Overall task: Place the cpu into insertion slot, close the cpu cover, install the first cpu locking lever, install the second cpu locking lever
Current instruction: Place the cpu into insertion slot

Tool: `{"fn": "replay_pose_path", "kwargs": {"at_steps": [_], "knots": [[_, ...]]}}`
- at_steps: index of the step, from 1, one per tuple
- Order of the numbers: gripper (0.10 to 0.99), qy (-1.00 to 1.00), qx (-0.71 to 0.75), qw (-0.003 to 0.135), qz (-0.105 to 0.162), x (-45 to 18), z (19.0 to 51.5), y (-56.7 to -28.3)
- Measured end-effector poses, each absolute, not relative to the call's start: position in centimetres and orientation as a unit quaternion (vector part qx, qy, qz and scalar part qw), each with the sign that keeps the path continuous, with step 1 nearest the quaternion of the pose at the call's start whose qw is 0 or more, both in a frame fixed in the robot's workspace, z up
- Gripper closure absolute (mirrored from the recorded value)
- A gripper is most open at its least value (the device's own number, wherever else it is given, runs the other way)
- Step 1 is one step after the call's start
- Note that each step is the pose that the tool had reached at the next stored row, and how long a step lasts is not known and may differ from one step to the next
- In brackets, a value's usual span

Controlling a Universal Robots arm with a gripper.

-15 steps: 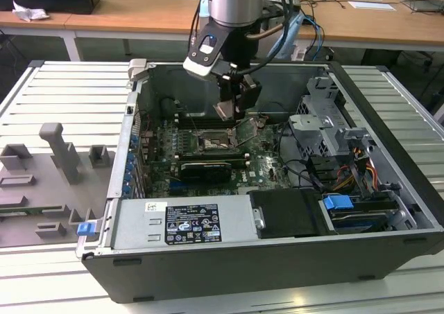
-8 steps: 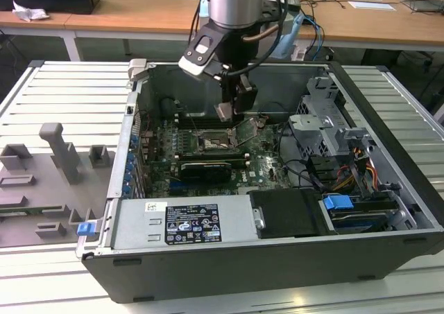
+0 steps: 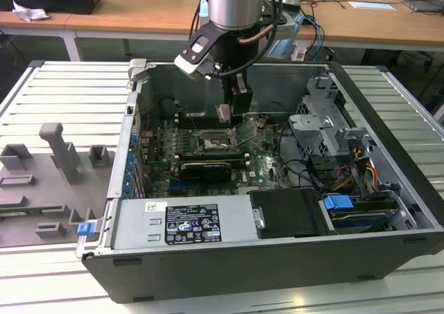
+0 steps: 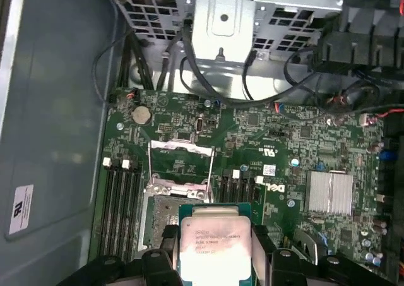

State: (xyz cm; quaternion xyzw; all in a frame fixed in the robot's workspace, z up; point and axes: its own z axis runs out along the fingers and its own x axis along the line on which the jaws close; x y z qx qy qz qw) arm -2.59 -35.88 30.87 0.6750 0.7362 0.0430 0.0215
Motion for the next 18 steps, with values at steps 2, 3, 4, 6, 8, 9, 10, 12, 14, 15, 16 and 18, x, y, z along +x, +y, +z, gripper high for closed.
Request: {"fn": "replay_pose_path", "kwargs": {"at_steps": [2, 3, 4, 6, 8, 9, 10, 12, 14, 15, 16, 18], "knots": [[0.545, 0.729, 0.682, 0.022, 0.043, -2.59, 30.83, -35.88], [0.545, 0.725, 0.687, 0.022, 0.043, -2.59, 30.80, -35.88], [0.545, 0.721, 0.691, 0.022, 0.042, -2.59, 30.78, -35.88], [0.545, 0.713, 0.699, 0.023, 0.042, -2.59, 30.73, -35.88], [0.545, 0.704, 0.709, 0.023, 0.042, -2.59, 30.69, -35.88], [0.545, 0.698, 0.714, 0.024, 0.042, -2.59, 30.66, -35.88], [0.545, 0.690, 0.722, 0.024, 0.042, -2.59, 30.62, -35.88], [0.545, 0.683, 0.729, 0.025, 0.041, -2.59, 30.58, -35.88], [0.545, 0.669, 0.742, 0.025, 0.041, -2.59, 30.52, -35.88], [0.545, 0.663, 0.747, 0.026, 0.041, -2.59, 30.48, -35.88], [0.545, 0.652, 0.757, 0.026, 0.040, -2.59, 30.43, -35.88], [0.545, 0.642, 0.765, 0.027, 0.040, -2.59, 30.37, -35.88]]}}
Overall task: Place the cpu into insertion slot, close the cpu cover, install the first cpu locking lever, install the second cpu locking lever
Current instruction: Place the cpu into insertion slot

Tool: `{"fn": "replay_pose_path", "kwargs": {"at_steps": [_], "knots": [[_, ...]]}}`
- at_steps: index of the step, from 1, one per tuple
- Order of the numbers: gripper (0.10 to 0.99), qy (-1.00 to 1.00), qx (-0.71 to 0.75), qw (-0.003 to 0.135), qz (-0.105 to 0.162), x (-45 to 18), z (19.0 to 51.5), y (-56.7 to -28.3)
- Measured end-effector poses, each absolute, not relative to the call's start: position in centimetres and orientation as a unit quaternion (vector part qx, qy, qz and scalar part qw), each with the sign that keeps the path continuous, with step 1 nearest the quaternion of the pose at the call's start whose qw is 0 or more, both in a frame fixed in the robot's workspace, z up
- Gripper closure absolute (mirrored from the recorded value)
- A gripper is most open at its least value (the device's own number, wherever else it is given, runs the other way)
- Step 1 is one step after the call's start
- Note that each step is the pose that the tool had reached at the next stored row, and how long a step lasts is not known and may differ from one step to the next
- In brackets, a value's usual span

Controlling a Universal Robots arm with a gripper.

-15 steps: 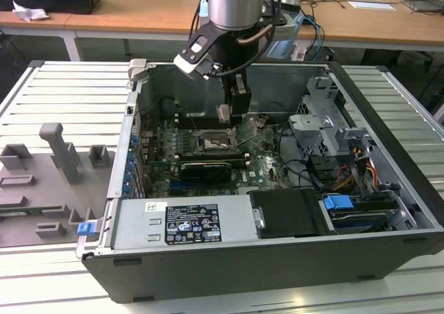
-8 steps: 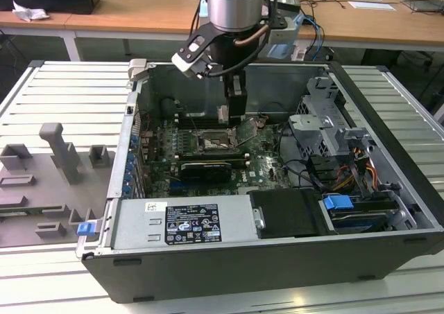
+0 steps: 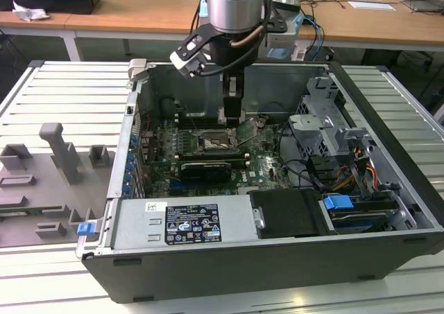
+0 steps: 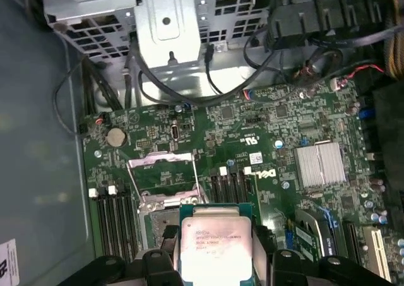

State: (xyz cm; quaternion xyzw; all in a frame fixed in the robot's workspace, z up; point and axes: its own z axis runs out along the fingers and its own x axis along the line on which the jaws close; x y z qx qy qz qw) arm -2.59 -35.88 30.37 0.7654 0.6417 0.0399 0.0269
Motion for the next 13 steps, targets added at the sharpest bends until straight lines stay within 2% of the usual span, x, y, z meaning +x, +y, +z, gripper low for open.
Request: {"fn": "replay_pose_path", "kwargs": {"at_steps": [13], "knots": [[0.545, 0.637, 0.770, 0.027, 0.040, -2.6, 28.3, -35.3]]}}
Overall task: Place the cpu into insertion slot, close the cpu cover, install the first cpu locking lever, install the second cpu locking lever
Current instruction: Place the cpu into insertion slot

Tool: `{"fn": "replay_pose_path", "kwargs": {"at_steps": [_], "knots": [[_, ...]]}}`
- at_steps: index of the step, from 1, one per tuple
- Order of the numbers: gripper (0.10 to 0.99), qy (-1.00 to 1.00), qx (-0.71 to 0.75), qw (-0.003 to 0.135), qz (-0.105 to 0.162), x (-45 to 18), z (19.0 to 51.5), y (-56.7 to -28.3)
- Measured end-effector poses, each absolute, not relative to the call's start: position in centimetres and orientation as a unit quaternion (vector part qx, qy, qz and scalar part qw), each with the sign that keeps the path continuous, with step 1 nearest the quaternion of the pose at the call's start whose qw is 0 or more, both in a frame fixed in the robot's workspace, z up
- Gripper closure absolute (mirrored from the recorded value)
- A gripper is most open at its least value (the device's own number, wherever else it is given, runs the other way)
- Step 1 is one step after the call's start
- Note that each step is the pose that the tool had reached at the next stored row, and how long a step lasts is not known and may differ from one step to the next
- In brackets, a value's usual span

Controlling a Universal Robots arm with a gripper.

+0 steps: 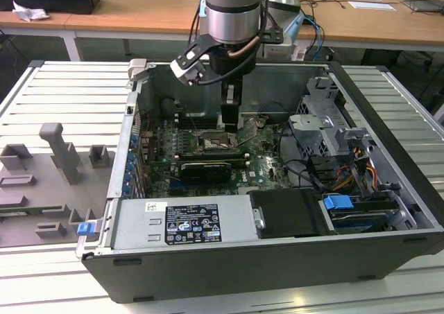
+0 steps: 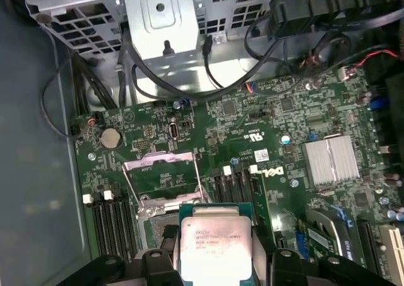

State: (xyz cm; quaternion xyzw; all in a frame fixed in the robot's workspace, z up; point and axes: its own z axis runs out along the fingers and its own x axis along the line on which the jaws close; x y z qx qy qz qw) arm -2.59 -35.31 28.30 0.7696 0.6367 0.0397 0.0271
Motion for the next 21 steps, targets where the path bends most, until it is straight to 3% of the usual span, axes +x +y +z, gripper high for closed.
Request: {"fn": "replay_pose_path", "kwargs": {"at_steps": [21], "knots": [[0.545, 0.653, 0.756, 0.026, 0.040, -2.7, 25.6, -35.2]]}}
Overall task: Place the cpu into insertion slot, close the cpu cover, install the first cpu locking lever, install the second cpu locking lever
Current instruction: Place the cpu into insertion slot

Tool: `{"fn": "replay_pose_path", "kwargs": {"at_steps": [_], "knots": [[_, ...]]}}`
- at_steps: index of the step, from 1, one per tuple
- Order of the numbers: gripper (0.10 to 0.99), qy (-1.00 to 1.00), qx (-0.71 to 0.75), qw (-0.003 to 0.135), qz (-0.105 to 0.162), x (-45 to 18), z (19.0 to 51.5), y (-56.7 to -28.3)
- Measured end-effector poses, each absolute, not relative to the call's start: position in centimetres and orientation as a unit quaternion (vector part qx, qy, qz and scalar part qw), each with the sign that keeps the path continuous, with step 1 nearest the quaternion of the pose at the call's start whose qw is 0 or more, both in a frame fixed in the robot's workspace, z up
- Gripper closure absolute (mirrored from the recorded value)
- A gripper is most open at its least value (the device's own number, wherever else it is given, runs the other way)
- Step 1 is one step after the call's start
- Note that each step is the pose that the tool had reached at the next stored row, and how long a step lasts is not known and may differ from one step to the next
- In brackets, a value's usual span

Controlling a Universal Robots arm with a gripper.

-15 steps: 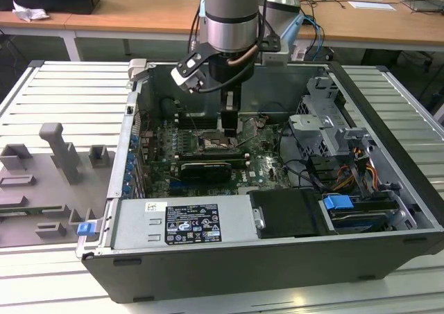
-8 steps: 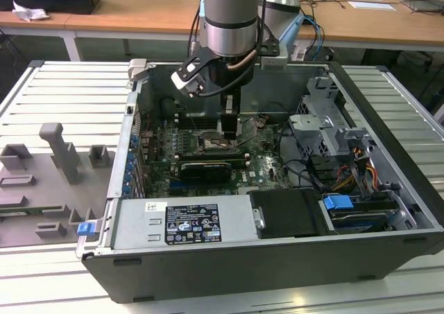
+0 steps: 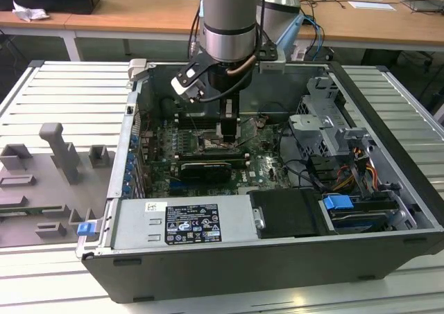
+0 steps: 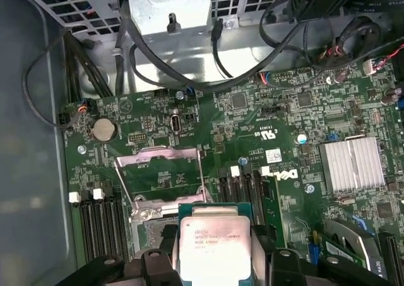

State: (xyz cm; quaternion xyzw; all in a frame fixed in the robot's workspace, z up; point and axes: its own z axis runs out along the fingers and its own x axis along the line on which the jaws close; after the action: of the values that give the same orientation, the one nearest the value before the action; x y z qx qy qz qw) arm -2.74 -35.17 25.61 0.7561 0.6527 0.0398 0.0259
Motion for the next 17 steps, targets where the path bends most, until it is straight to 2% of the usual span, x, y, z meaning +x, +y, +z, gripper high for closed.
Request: {"fn": "replay_pose_path", "kwargs": {"at_steps": [17], "knots": [[0.545, 0.689, 0.724, 0.024, 0.041, -4.4, 24.9, -33.7]]}}
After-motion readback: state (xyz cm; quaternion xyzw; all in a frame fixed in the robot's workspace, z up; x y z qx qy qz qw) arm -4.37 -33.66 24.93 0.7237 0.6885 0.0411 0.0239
